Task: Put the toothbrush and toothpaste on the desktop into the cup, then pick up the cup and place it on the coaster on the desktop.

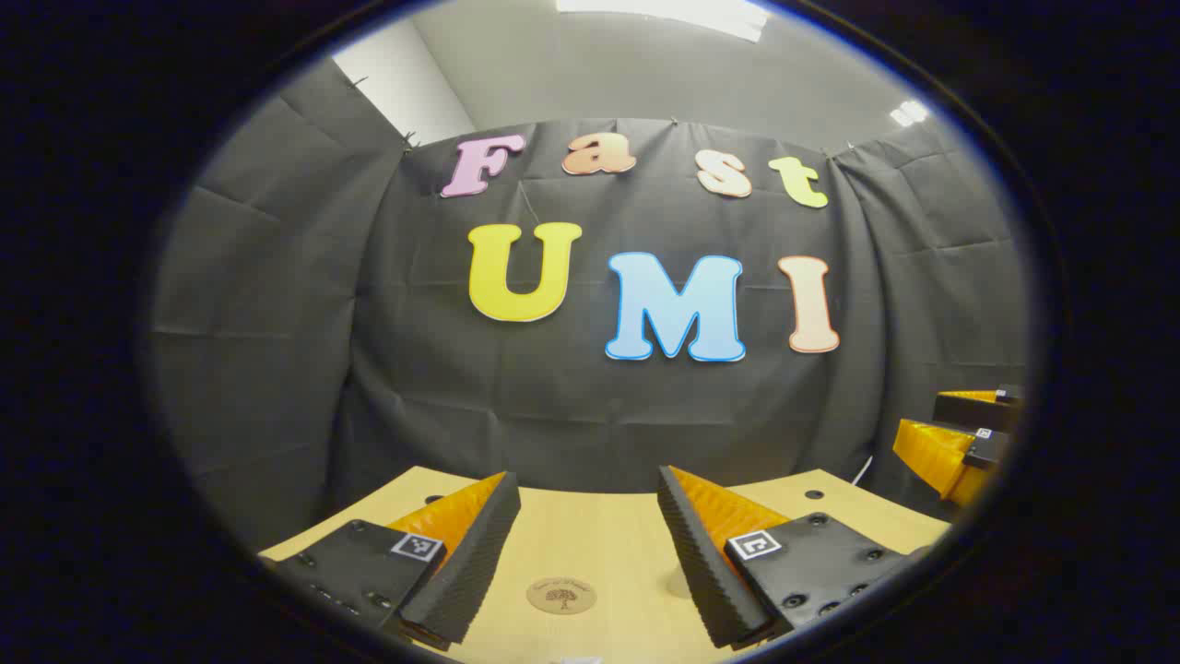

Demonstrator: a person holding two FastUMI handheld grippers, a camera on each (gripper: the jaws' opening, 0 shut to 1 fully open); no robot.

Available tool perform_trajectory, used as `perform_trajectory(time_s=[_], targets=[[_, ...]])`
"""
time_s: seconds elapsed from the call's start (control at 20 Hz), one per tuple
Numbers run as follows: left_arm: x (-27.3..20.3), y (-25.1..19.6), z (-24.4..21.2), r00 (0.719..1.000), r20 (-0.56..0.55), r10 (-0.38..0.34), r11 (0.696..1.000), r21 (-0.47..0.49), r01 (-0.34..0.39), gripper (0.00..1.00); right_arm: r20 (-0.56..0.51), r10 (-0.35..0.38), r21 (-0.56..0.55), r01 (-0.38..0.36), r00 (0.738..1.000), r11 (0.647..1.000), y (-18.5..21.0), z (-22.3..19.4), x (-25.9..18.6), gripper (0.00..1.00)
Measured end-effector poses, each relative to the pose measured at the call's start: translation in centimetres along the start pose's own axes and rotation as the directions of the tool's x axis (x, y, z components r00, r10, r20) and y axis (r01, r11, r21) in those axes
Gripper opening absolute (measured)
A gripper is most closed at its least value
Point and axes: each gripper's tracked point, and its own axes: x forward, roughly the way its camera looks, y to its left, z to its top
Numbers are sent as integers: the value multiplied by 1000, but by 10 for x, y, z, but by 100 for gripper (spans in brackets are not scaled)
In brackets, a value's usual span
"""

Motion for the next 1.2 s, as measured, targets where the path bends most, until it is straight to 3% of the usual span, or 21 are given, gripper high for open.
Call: perform_trajectory(time_s=[0.3, 0.9, 1.2], targets=[[-10, 7, 10, 1000, 1, 31, 999, 14, -31, 96, 3, 13, 42, -13, 1000, 999, 1, 2, -5, 88], [-15, 0, 3, 1000, -10, 26, 999, 23, -26, 96, -13, 22, 55, -22, 1000, 998, 4, 2, -10, 85], [-9, 15, -38, 991, -125, 41, 999, 33, -38, 96, -152, 56, 94, -42, 987, 995, 17, -32, -11, 88]])
